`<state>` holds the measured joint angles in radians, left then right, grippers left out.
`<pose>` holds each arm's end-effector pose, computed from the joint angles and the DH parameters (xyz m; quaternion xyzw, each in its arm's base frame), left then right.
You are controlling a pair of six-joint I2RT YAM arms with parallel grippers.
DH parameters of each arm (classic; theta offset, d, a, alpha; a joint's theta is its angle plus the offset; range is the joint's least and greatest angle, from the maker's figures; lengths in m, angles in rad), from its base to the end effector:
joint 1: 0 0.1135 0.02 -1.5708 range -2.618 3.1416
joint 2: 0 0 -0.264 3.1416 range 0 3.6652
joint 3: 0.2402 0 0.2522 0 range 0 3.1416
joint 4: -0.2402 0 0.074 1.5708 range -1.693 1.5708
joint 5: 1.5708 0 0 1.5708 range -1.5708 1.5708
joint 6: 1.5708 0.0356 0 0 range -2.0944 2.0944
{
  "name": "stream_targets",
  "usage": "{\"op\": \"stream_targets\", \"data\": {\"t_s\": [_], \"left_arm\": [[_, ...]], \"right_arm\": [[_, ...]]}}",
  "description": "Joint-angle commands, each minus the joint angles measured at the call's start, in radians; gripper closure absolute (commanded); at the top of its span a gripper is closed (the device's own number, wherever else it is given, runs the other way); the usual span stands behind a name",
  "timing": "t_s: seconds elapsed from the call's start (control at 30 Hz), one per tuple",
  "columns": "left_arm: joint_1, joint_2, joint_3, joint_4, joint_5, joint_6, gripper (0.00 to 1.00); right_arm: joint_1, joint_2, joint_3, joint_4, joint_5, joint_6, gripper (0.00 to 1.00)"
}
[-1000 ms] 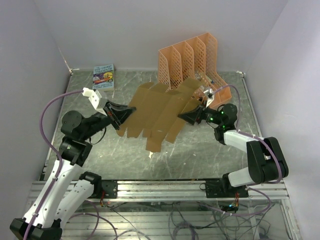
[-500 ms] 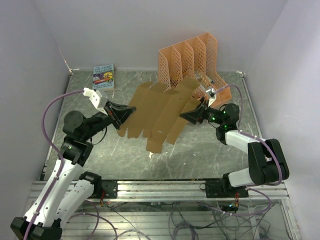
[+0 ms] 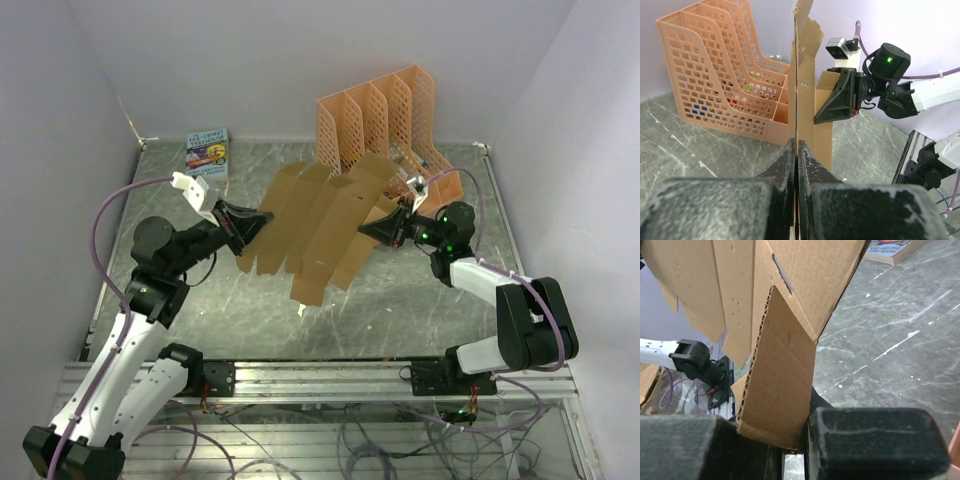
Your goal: Fold the paper box
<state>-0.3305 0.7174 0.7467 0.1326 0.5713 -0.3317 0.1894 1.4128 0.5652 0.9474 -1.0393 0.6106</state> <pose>0.1515 -0.0723 0.3710 0.2143 0.6215 -0.4102 0.6321 0.2664 0.0823 0.2394 -0.2383 0.6465 0.5575 0.4631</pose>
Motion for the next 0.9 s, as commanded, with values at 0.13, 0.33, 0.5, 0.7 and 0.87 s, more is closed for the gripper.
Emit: {"op": "stream_targets", "data": {"t_s": [0.13, 0.33, 0.5, 0.7, 0.87], "left_arm": [[0.007, 0.027, 0.031, -0.062, -0.03, 0.009, 0.93], [0.004, 0.063, 0.075, -0.214, -0.079, 0.013, 0.93], [-0.002, 0.086, 0.042, -0.261, -0.089, -0.022, 0.93], [-0.008, 0.171, -0.041, -0.214, -0.042, -0.091, 0.93], [-0.027, 0.277, -0.049, -0.227, -0.083, -0.09, 0.93]], "right_arm": [[0.064, 0.05, 0.083, -0.218, 0.072, -0.117, 0.82], [0.186, 0.169, 0.167, -0.444, 0.199, -0.197, 0.83], [0.256, 0.274, 0.224, -0.533, 0.305, -0.153, 0.88], [0.292, 0.373, 0.274, -0.62, 0.377, -0.115, 0.88], [0.298, 0.4, 0.279, -0.634, 0.377, -0.12, 0.88]]}}
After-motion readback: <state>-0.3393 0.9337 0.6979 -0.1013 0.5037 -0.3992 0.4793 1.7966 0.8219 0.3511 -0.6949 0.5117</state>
